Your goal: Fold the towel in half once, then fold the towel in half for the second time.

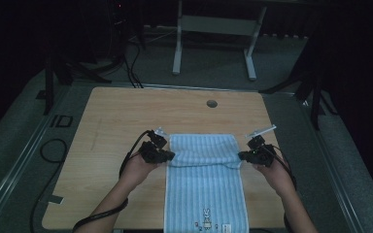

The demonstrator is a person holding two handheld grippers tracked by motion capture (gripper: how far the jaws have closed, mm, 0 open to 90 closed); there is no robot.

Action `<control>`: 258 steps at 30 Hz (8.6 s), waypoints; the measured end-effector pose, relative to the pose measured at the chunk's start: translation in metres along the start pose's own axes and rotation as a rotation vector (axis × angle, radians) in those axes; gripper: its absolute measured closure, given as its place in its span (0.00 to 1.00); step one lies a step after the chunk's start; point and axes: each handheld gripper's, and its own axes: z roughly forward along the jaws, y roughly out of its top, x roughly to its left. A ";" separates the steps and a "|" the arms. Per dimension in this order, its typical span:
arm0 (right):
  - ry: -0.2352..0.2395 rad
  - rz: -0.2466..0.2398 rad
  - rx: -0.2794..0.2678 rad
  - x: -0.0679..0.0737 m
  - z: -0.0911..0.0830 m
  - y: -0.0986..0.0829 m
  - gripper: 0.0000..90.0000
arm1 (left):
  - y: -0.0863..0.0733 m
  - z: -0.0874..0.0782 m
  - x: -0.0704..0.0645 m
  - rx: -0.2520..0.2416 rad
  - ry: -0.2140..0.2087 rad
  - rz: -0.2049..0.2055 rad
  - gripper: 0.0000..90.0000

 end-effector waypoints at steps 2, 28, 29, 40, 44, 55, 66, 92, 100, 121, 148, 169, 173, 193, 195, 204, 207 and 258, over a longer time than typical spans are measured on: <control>0.006 -0.008 0.000 0.004 0.000 -0.007 0.96 | -0.006 0.001 -0.003 0.015 -0.004 0.010 0.97; 0.035 -0.063 0.102 0.037 0.040 -0.023 0.81 | -0.026 0.047 -0.029 0.140 -0.001 0.070 0.72; 0.038 -0.057 0.124 0.034 0.048 -0.025 0.81 | -0.026 0.049 -0.027 0.142 -0.004 0.066 0.72; 0.032 -0.037 0.146 0.024 0.063 -0.002 0.81 | -0.009 0.056 0.001 0.128 0.042 0.032 0.75; 0.034 -0.022 0.153 0.019 0.069 0.008 0.80 | -0.001 0.059 0.011 0.128 0.061 0.013 0.75; 0.028 -0.032 0.186 0.015 0.077 0.034 0.77 | 0.009 0.059 0.024 0.142 0.084 -0.009 0.75; -0.062 0.069 0.122 -0.030 0.041 0.070 0.73 | 0.043 0.036 0.063 0.090 0.172 -0.111 0.62; -0.105 0.222 0.173 -0.062 0.107 0.075 0.64 | 0.057 0.088 0.095 0.086 0.221 -0.192 0.59; -0.129 0.140 0.199 -0.042 0.113 0.084 0.97 | 0.058 0.091 0.086 0.089 0.185 -0.148 0.95; -0.112 0.034 -0.037 -0.026 0.014 0.096 0.99 | 0.072 -0.022 0.060 -0.177 0.109 -0.069 0.97; 0.067 -0.042 -0.067 0.055 -0.011 -0.089 0.80 | -0.079 -0.016 -0.022 0.020 -0.053 0.005 0.66; 0.055 -0.079 0.038 0.052 0.031 -0.061 0.91 | -0.062 0.018 -0.014 0.065 -0.078 0.039 0.91; 0.060 -0.075 -0.014 0.054 0.015 -0.058 0.92 | -0.059 0.004 -0.017 0.019 -0.098 0.042 0.93; 0.088 -0.077 -0.107 0.083 -0.058 -0.116 0.78 | -0.090 -0.059 -0.040 -0.043 -0.186 0.082 0.60; 0.075 -0.082 -0.116 0.079 -0.056 -0.108 0.77 | -0.086 -0.057 -0.034 -0.042 -0.153 0.084 0.60; 0.070 -0.103 -0.088 0.043 -0.017 -0.052 0.70 | -0.058 -0.021 0.000 -0.087 -0.077 0.073 0.52; 0.083 -0.090 -0.102 0.028 -0.003 -0.036 0.68 | -0.047 -0.007 0.014 -0.070 -0.025 0.052 0.52; -0.024 -0.118 -0.079 0.000 -0.002 0.048 0.97 | 0.012 -0.033 0.053 -0.245 0.027 0.055 0.96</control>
